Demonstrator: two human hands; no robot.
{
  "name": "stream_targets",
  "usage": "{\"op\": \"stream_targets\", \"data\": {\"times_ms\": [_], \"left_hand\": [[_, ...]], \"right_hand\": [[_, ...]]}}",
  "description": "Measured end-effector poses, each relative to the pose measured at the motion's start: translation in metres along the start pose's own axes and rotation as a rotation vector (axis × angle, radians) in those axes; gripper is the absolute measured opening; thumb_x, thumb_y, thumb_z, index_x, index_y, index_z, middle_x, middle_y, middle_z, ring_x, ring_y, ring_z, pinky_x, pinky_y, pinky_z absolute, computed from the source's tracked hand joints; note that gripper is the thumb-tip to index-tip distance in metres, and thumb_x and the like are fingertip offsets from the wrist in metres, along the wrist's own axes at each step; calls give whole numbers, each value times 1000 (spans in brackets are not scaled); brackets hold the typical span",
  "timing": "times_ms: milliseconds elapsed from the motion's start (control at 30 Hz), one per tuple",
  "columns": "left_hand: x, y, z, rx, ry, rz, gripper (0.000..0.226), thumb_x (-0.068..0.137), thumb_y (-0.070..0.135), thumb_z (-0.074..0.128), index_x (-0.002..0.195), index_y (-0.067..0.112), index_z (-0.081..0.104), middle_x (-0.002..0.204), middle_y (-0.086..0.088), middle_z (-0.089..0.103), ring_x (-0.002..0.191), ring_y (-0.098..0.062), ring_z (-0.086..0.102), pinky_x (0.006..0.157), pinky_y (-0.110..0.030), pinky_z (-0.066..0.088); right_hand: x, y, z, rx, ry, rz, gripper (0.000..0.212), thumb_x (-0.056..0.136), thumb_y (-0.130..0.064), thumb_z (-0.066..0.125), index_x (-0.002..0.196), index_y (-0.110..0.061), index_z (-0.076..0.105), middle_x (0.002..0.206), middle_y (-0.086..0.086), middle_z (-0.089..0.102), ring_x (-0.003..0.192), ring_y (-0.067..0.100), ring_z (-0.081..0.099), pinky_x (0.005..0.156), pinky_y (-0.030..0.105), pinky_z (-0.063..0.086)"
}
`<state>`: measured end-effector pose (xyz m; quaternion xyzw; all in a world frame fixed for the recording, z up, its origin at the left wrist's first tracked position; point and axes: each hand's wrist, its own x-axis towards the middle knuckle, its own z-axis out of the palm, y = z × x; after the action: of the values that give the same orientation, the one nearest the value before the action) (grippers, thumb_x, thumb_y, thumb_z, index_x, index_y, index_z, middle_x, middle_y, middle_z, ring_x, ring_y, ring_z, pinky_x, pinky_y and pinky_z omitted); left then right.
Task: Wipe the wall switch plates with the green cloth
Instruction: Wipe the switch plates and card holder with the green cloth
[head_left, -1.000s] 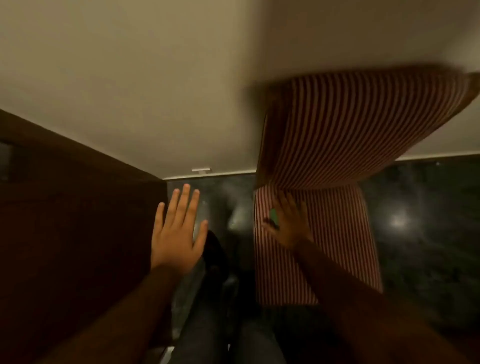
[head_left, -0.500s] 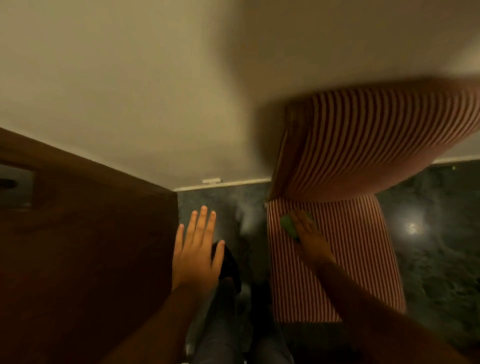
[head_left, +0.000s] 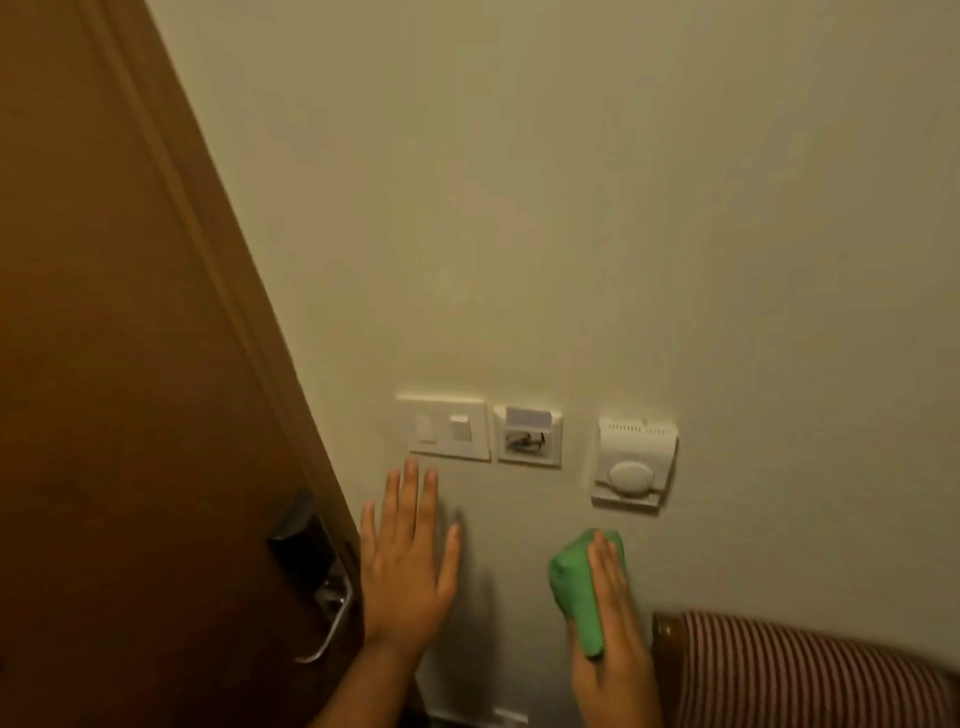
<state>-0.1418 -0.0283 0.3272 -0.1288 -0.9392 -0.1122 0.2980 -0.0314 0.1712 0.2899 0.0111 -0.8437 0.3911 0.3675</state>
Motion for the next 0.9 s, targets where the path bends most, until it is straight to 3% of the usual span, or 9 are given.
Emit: {"op": "stream_targets", "data": {"times_ms": [67, 167, 233, 433, 600, 767, 900], "left_hand": [[39, 6, -24, -47, 74, 22, 77, 112, 47, 39, 181, 16, 22, 190, -8, 12, 176, -22, 5, 141, -38, -8], [90, 8, -46, -89, 167, 91, 80, 114, 45, 41, 183, 19, 11, 191, -5, 2, 177, -22, 0, 142, -40, -9], [120, 7, -55, -108, 215, 145, 80, 114, 44, 42, 183, 21, 8, 191, -3, -1, 177, -21, -2, 142, -41, -9], [179, 9, -54, -175, 302, 267, 77, 115, 46, 39, 183, 21, 12, 191, 0, -5, 177, -18, -7, 142, -45, -4], [204, 13, -37, -225, 378, 263, 84, 115, 45, 39, 182, 29, -8, 190, 1, -14, 176, -17, -12, 142, -44, -9], [222, 10, -16, -244, 432, 224, 83, 115, 43, 39, 181, 30, -9, 189, 1, -15, 176, -19, -14, 141, -45, -13], [237, 13, -8, -235, 494, 242, 85, 114, 42, 41, 181, 32, -12, 188, 4, -20, 175, -19, -19, 141, -46, -15]], "right_hand": [[25, -19, -5, 33, -28, -41, 65, 112, -32, 42, 169, -41, 12, 176, -18, 17, 162, 16, 22, 130, 35, 21], [64, -43, -5, -50, -25, -111, 104, 95, 6, 61, 169, -42, 7, 177, -14, 15, 165, 14, 16, 130, 39, 20], [82, -54, 0, -41, -6, -118, 117, 87, 19, 68, 170, -39, 8, 177, -11, 16, 165, 16, 14, 130, 40, 20], [111, -61, 29, -107, 24, -63, 112, 88, 20, 69, 170, -32, 14, 178, -8, 17, 166, 17, 13, 132, 26, 11], [119, -52, 55, -107, 122, -28, 109, 87, 22, 68, 168, -35, 23, 177, -9, 21, 165, 17, 18, 130, 38, 24], [108, -39, 72, -147, 267, -78, 117, 79, 24, 76, 165, -39, 27, 175, -7, 28, 163, 21, 26, 130, 30, 26], [100, -23, 85, -217, 290, -91, 100, 91, 14, 65, 167, -36, 23, 176, -10, 24, 164, 21, 23, 132, 34, 25]]}}
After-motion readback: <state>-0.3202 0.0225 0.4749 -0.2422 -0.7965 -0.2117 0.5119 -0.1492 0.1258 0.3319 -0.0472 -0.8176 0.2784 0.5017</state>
